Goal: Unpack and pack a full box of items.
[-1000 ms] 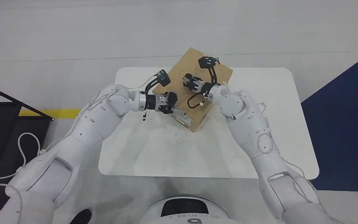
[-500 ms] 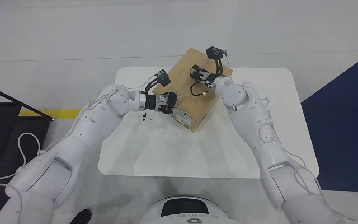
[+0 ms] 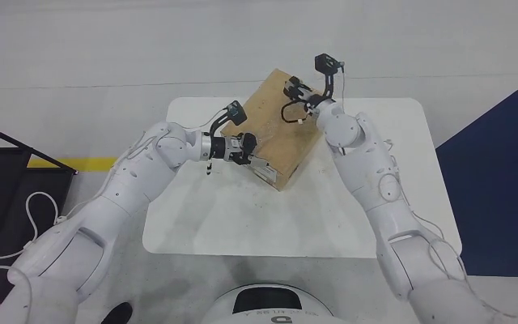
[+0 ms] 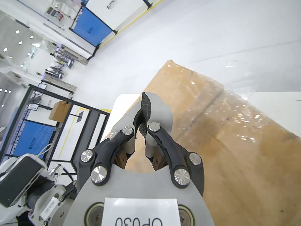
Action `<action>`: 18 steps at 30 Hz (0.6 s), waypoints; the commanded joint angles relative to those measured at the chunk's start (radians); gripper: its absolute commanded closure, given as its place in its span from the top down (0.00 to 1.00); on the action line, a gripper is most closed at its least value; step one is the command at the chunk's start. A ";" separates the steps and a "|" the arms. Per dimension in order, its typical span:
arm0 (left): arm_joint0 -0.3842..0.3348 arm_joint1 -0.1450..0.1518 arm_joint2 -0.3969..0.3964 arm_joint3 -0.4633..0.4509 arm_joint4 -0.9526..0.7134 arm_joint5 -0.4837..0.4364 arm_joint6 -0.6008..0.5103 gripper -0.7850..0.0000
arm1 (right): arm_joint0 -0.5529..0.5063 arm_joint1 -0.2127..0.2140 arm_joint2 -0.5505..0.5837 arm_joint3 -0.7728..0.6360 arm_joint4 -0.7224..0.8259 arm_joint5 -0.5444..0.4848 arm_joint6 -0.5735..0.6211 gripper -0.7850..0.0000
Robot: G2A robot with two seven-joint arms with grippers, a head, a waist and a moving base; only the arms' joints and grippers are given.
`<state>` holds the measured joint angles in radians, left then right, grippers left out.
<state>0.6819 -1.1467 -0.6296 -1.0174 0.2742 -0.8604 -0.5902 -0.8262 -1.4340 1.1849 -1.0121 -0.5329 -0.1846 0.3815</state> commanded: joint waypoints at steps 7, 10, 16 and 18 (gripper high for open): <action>0.000 0.000 0.000 0.000 0.000 0.000 0.000 1.00 | -0.092 0.019 -0.025 -0.104 -0.031 -0.092 0.178 0.00; 0.000 0.000 0.000 0.000 0.000 0.000 0.000 1.00 | -0.100 0.018 -0.042 -0.109 -0.020 -0.109 0.217 0.00; 0.000 0.000 0.000 0.000 0.000 0.000 0.000 1.00 | -0.079 0.017 -0.053 -0.069 -0.035 -0.035 0.219 0.00; 0.000 0.000 0.000 0.000 0.000 0.000 0.000 1.00 | -0.063 0.017 -0.048 -0.047 -0.036 -0.001 0.208 0.00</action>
<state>0.6819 -1.1467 -0.6296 -1.0174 0.2742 -0.8604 -0.5902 -0.8971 -1.4169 1.1343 -1.0704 -0.5690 -0.2029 0.5942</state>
